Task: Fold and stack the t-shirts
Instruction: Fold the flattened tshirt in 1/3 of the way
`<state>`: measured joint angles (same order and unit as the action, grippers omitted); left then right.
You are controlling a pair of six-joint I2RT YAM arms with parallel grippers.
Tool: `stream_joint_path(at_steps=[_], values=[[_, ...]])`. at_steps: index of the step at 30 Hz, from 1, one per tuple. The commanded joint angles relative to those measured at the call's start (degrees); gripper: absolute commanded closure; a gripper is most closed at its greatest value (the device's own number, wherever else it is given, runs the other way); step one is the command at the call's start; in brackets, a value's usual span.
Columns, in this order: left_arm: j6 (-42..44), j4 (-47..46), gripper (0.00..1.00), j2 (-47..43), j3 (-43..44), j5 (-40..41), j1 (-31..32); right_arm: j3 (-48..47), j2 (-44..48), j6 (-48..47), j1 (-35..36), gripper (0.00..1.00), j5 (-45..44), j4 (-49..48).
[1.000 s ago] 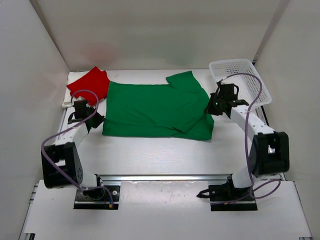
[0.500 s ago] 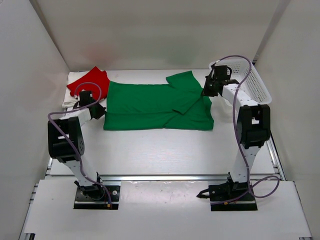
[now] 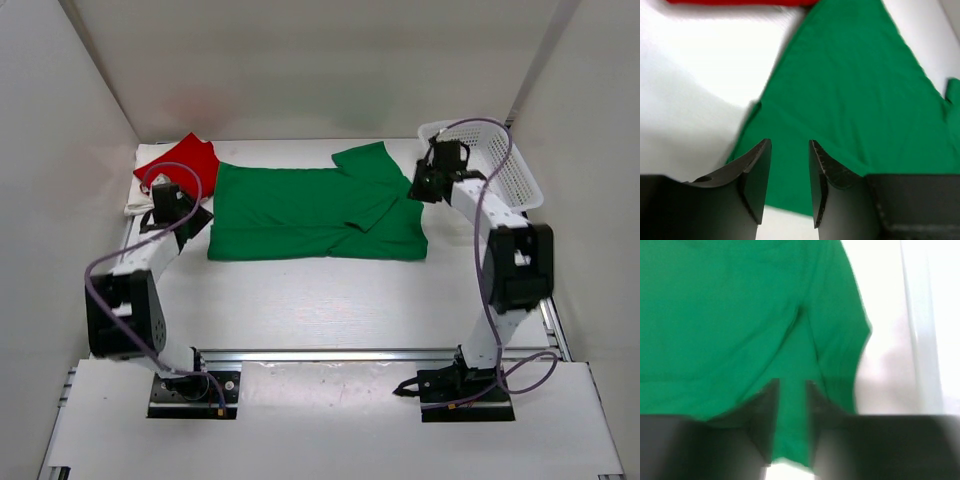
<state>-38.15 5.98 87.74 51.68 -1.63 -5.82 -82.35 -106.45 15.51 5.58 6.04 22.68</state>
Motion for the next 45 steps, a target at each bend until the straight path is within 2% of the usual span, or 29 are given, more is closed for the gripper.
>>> stream_joint_path(at_steps=[1, 4, 5, 6, 8, 11, 17, 19, 22, 24, 25, 28, 32, 35, 41, 43, 44, 45], values=[[0.0, 1.0, 0.55, -6.3, -7.1, -3.3, -0.3, 15.4, 13.9, 5.7, -0.5, 1.00, 1.9, -9.4], [-1.2, 0.2, 0.51, -7.3, -14.2, -7.7, -2.6, 29.5, 20.8, 9.0, -0.3, 1.00, 2.8, -14.8], [-1.7, -0.3, 0.49, -6.9, -16.2, -8.5, -3.4, 31.8, 23.7, 9.5, 0.1, 0.96, 1.6, -15.6], [-1.8, -0.9, 0.49, -6.5, -16.8, -8.7, -3.7, 35.1, 25.0, 10.1, 0.3, 0.92, 0.6, -15.8], [-2.9, -1.7, 0.45, -4.6, -17.7, -10.1, -3.8, 41.6, 29.5, 11.6, -0.7, 0.73, 0.7, -17.9], [-5.3, -3.8, 0.46, -2.1, -17.7, -11.0, -3.0, 47.1, 32.3, 14.3, -3.2, 0.56, 2.3, -20.9], [-8.3, -8.4, 0.49, 0.1, -18.6, -7.6, -2.0, 48.5, 25.7, 16.6, -5.2, 0.50, 2.3, -26.9], [-8.7, -10.0, 0.54, 0.8, -18.3, -7.9, -2.3, 48.1, 22.6, 17.4, -5.2, 0.51, 1.3, -29.9], [-9.4, -10.5, 0.69, 2.4, -16.6, -7.0, -1.4, 46.9, 18.8, 18.4, -5.5, 0.57, 2.6, -33.8], [-9.1, -10.4, 0.91, 3.1, -15.2, -5.8, -0.6, 44.7, 17.3, 19.0, -5.3, 0.90, 2.3, -32.5], [-9.0, -9.3, 1.00, 3.4, -14.1, -5.9, -0.2, 44.6, 17.2, 19.5, -5.1, 0.98, 1.7, -31.4], [-6.9, -6.0, 1.00, 2.7, -12.0, -4.5, -0.1, 48.2, 21.7, 21.1, -5.3, 0.99, 0.1, -30.7], [-4.9, -2.9, 1.00, -2.8, -16.3, -7.4, -4.3, 54.8, 31.2, 21.5, -6.7, 1.00, 1.1, -25.5], [-1.0, 2.5, 1.00, -7.1, -18.6, -5.9, -3.9, 59.2, 38.3, 22.1, -9.4, 1.00, 3.3, -23.0], [1.8, 8.1, 1.00, -13.5, -25.2, -8.7, -4.4, 64.5, 51.0, 20.9, -15.9, 1.00, 9.5, -11.5], [3.3, 11.8, 1.00, -16.9, -27.9, -8.5, -6.6, 63.5, 53.7, 20.7, -16.0, 1.00, 7.9, -4.9], [4.2, 13.2, 0.95, -17.9, -28.4, -8.5, -7.3, 62.8, 54.2, 20.8, -15.2, 1.00, 7.8, -3.5], [4.9, 15.2, 0.84, -20.4, -29.4, -8.6, -9.4, 62.8, 55.0, 21.2, -15.1, 1.00, 8.2, -2.0]])
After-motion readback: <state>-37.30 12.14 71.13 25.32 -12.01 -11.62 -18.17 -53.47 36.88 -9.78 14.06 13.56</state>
